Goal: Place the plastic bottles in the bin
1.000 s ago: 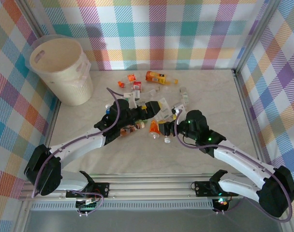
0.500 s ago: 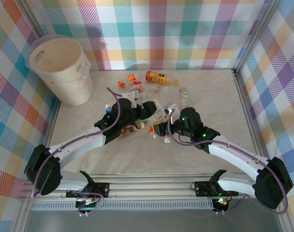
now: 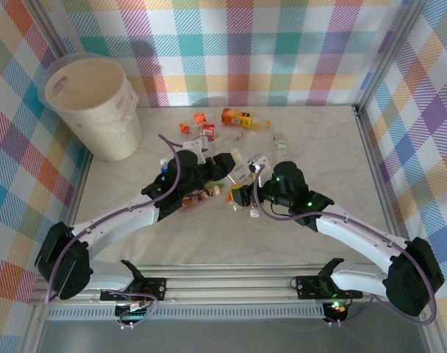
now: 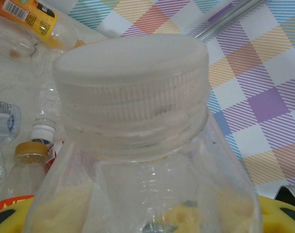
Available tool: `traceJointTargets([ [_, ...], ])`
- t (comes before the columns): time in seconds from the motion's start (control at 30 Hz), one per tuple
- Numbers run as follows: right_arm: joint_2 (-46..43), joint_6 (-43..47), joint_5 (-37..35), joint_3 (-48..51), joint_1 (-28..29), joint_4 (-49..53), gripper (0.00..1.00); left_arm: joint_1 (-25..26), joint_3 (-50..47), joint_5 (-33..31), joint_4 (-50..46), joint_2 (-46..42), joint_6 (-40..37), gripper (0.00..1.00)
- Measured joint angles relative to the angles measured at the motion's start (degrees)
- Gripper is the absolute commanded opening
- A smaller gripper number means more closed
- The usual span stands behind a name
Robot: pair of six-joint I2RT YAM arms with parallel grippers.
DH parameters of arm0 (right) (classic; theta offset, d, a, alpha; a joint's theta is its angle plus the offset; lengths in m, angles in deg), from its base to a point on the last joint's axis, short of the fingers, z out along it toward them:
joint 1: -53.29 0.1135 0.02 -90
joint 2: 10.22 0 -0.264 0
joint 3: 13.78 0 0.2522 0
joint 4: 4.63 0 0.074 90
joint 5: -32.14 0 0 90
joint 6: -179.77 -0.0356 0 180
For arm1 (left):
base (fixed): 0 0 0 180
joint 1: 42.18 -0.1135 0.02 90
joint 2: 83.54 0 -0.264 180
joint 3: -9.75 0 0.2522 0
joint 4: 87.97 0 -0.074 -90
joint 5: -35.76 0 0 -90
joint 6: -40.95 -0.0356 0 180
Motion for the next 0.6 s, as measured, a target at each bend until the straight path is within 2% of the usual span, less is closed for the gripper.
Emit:
traceJointTargets([
  [0.13, -0.42, 0.9, 2.12, -1.44, 0.31, 0.87, 1.0, 0.02, 0.39, -6.05, -6.34, -2.69, -2.27, 0.5],
  [0.27, -2.99, 0.9, 0.22, -1.57, 0.48, 0.92, 1.0, 0.02, 0.87, -14.45, -13.0, -6.29, -5.29, 0.51],
  [0.43, -6.19, -0.24, -8.15, -1.57, 0.48, 0.85, 1.0, -0.61, 5.07, -24.63, -21.31, -9.99, -11.52, 0.51],
  [0.6, -6.56, -3.3, -18.47, -1.46, 0.46, 0.85, 1.0, -3.15, 11.26, -33.46, -23.61, -10.91, -19.37, 0.51],
])
